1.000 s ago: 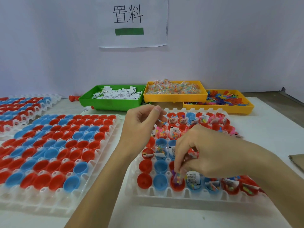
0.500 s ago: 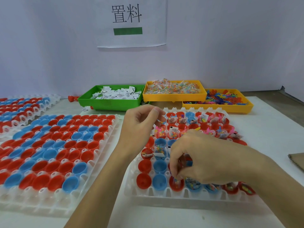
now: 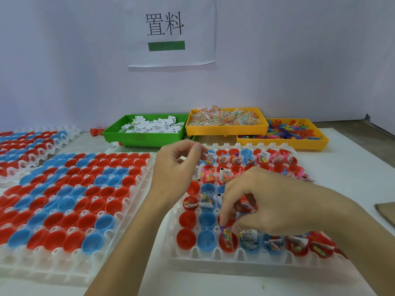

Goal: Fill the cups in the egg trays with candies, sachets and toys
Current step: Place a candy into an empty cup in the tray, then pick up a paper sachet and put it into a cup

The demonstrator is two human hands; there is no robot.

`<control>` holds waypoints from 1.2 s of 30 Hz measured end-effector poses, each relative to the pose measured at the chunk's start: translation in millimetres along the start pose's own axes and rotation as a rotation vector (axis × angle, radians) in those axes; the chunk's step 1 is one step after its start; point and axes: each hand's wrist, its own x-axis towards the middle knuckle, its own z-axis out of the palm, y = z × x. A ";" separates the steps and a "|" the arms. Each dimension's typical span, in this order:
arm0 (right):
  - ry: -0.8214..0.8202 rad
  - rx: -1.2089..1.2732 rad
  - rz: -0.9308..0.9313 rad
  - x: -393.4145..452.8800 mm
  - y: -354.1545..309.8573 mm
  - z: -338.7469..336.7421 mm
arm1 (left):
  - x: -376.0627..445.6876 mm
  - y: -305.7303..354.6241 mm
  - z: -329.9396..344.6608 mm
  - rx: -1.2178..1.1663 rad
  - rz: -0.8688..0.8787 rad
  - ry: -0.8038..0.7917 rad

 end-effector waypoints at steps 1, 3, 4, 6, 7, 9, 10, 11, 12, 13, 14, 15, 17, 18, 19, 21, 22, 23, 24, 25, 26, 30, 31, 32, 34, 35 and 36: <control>0.003 0.022 -0.009 -0.1 0.8 -2.9 | 1.5 -0.9 -0.5 0.068 -0.001 0.029; 0.017 0.051 -0.023 0.5 3.7 -7.3 | 9.1 -4.1 -1.7 0.201 -0.044 0.081; 0.032 0.064 -0.025 1.2 5.4 -9.0 | 16.0 -6.7 -2.7 0.252 -0.089 0.102; 0.102 0.088 -0.013 1.9 9.7 -13.2 | 35.7 -13.9 -6.3 0.336 -0.167 0.143; 0.152 0.096 -0.005 1.6 12.5 -16.5 | 48.5 -18.3 -8.5 0.381 -0.183 0.164; 0.252 0.090 0.007 0.7 18.0 -22.1 | 77.5 -28.3 -14.4 0.483 -0.203 0.190; 0.299 0.080 0.016 0.5 21.0 -24.0 | 92.4 -33.7 -17.3 0.529 -0.216 0.190; 0.344 0.073 0.025 0.4 23.7 -25.4 | 106.3 -39.4 -19.6 0.572 -0.225 0.179; 0.385 0.072 0.031 0.1 26.4 -26.6 | 119.1 -45.1 -21.1 0.613 -0.231 0.154; 0.421 0.077 0.034 0.2 28.7 -27.5 | 129.9 -50.4 -21.8 0.659 -0.235 0.121; 0.453 0.086 0.035 0.4 30.4 -28.0 | 139.9 -55.8 -22.1 0.708 -0.235 0.083; 0.481 0.096 0.032 0.7 31.6 -28.2 | 149.0 -60.6 -22.0 0.757 -0.236 0.041; 0.525 0.119 0.018 1.5 32.6 -27.8 | 165.1 -68.4 -20.9 0.832 -0.251 -0.041; 0.546 0.133 0.017 1.9 32.9 -27.5 | 172.0 -71.8 -20.0 0.864 -0.265 -0.087; 0.568 0.143 0.019 2.3 33.7 -27.4 | 177.6 -74.2 -18.6 0.904 -0.285 -0.140; 0.612 0.146 0.027 2.7 35.9 -28.1 | 185.4 -77.2 -15.4 1.002 -0.318 -0.233; 0.625 0.147 0.028 2.7 36.7 -28.2 | 187.8 -78.0 -15.0 1.040 -0.324 -0.259; 0.630 0.147 0.025 3.0 37.4 -28.4 | 188.9 -78.1 -14.4 1.064 -0.338 -0.277; 0.633 0.147 0.023 3.1 38.1 -28.5 | 190.5 -78.6 -13.9 1.078 -0.350 -0.291; 0.633 0.146 0.021 3.2 38.9 -28.6 | 191.5 -78.5 -13.4 1.085 -0.363 -0.302; 0.634 0.144 0.022 3.4 39.7 -28.3 | 192.5 -78.6 -13.3 1.084 -0.373 -0.306; 0.643 0.142 0.024 4.0 43.3 -27.8 | 191.8 -77.2 -13.4 1.023 -0.403 -0.290; 0.643 0.142 0.024 4.1 43.7 -27.7 | 191.7 -76.9 -14.4 1.001 -0.406 -0.280; 0.643 0.141 0.024 4.0 44.0 -27.5 | 191.9 -76.6 -15.3 0.981 -0.406 -0.270; 0.645 0.140 0.027 4.6 44.0 -27.1 | 191.9 -74.6 -17.0 0.934 -0.403 -0.248; 0.646 0.141 0.030 4.7 44.0 -27.1 | 191.7 -73.6 -17.8 0.911 -0.399 -0.231; 0.646 0.141 0.035 5.1 44.0 -27.0 | 191.8 -73.1 -18.9 0.896 -0.391 -0.213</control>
